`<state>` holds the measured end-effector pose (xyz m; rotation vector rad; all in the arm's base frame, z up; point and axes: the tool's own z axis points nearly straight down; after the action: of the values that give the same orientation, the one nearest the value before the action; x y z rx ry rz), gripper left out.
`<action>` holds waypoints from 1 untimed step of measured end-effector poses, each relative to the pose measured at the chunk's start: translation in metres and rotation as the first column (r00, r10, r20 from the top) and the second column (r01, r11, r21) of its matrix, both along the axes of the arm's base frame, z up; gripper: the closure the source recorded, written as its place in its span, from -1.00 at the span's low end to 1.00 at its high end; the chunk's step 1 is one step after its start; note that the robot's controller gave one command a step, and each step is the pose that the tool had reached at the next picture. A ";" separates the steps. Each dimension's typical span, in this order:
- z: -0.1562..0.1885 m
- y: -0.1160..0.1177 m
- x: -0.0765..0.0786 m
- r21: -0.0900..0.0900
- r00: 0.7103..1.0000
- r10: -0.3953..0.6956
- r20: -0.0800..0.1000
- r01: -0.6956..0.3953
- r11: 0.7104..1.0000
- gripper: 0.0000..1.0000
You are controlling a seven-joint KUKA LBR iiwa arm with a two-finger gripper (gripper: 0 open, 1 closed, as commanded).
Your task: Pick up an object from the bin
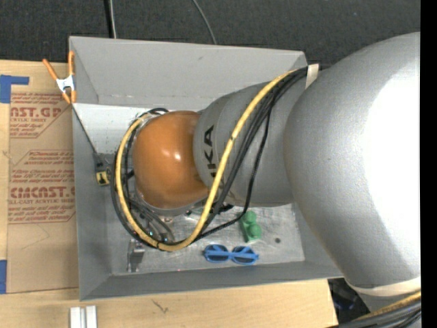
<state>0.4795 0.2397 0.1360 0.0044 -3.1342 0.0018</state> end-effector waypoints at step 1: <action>-0.006 -0.081 0.005 -0.001 0.986 0.166 0.006 -0.166 0.986 -1.00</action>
Offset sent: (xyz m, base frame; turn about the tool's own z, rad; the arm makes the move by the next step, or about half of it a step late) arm 0.0046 -0.0786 -0.0052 -0.1695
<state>0.4843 0.1587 0.1298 0.2651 -3.1289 0.0040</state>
